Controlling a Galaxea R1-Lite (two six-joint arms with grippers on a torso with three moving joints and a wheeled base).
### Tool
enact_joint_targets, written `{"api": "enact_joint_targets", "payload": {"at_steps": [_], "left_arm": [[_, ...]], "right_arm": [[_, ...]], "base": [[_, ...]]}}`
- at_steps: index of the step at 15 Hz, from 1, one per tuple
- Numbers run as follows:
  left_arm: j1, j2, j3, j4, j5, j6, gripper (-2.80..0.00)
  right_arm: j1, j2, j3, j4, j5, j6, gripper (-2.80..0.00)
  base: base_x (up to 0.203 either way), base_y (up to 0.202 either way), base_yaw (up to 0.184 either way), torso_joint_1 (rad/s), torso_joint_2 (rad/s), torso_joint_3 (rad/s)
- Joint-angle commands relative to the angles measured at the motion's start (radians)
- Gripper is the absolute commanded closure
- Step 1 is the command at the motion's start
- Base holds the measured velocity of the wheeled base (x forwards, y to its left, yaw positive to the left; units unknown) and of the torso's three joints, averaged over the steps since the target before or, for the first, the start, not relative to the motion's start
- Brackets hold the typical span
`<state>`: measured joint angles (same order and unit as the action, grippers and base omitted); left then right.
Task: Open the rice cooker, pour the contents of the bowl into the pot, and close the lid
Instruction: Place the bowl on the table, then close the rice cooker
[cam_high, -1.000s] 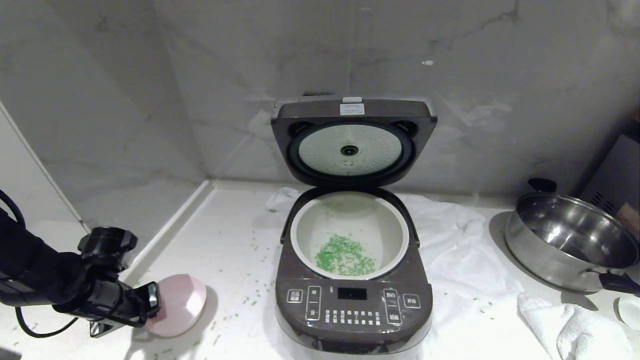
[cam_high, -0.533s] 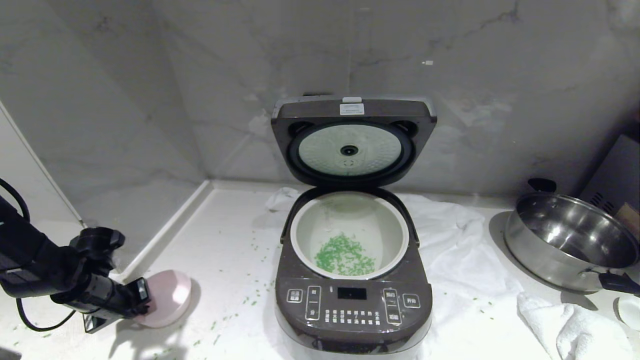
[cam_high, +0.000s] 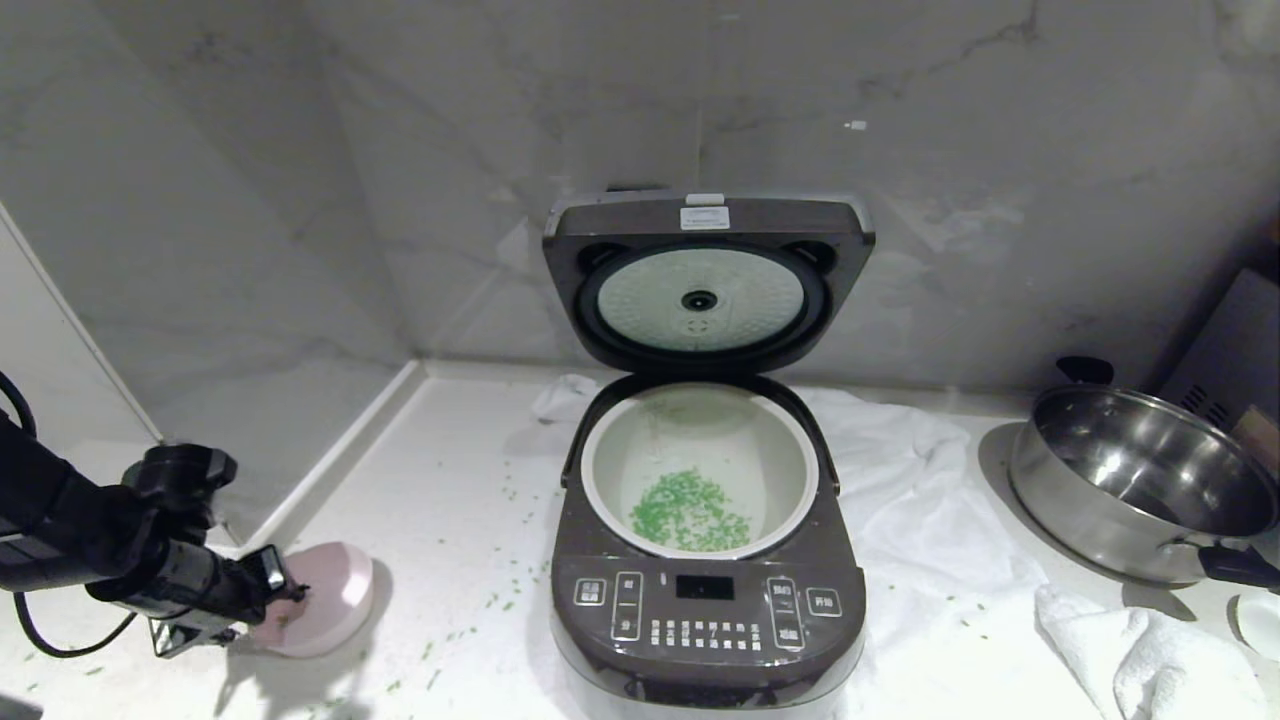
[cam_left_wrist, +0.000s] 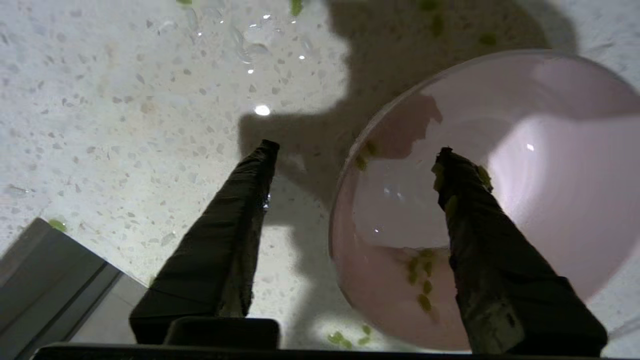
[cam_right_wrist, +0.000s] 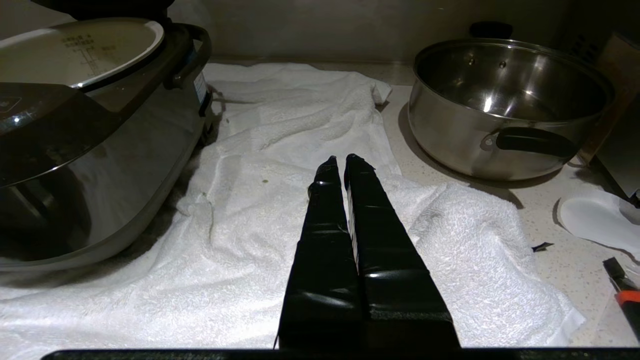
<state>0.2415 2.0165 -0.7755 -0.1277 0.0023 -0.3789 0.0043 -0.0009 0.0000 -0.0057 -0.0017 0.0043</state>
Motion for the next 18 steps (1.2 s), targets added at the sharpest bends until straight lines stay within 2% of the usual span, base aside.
{"api": "enact_joint_targets", "payload": {"at_steps": [1,7,11,15,16,18], "left_arm": [[-0.004,-0.086,0.000,0.013,-0.001,-0.003,-2.80],[-0.012,-0.278,-0.044,0.191,-0.012,0.003,-2.80],[-0.040,-0.362,-0.067,0.197,-0.019,-0.002,-2.80],[-0.115,-0.491,-0.023,0.198,-0.028,0.004,-2.80],[-0.130,-0.544,0.002,0.197,-0.053,0.012,-2.80],[-0.141,-0.673,0.061,0.192,-0.170,0.069,-2.80]], "right_arm": [[0.000,0.001,0.002,0.000,0.000,0.000,0.00],[0.000,0.001,0.002,0.000,0.000,0.000,0.00],[0.000,0.001,0.002,0.000,0.000,0.000,0.00],[0.000,0.001,0.002,0.000,0.000,0.000,0.00],[0.000,0.001,0.002,0.000,0.000,0.000,0.00],[0.000,0.001,0.002,0.000,0.000,0.000,0.00]], "base": [[0.000,0.000,0.000,0.000,0.00,0.000],[0.000,0.000,0.000,0.000,0.00,0.000],[0.000,0.000,0.000,0.000,0.00,0.000],[0.000,0.000,0.000,0.000,0.00,0.000],[0.000,0.000,0.000,0.000,0.00,0.000],[0.000,0.000,0.000,0.000,0.00,0.000]]}}
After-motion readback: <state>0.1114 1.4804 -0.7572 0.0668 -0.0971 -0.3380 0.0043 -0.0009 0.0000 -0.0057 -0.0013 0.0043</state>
